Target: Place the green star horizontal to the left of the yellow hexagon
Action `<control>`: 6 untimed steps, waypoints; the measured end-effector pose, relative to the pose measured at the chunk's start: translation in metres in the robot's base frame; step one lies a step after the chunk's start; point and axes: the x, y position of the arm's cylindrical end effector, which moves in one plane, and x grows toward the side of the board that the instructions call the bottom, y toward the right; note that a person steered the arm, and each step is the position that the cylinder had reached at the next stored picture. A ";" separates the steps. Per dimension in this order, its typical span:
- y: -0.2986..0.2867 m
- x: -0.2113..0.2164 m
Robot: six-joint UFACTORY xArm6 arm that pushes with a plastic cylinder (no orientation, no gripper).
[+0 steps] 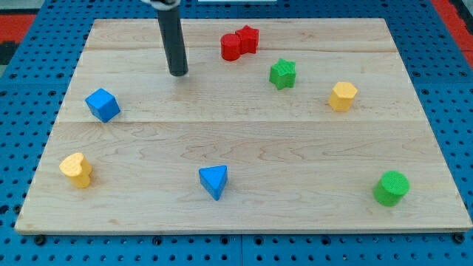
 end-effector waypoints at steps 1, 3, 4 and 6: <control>0.061 -0.013; 0.163 -0.025; 0.164 0.047; 0.119 0.112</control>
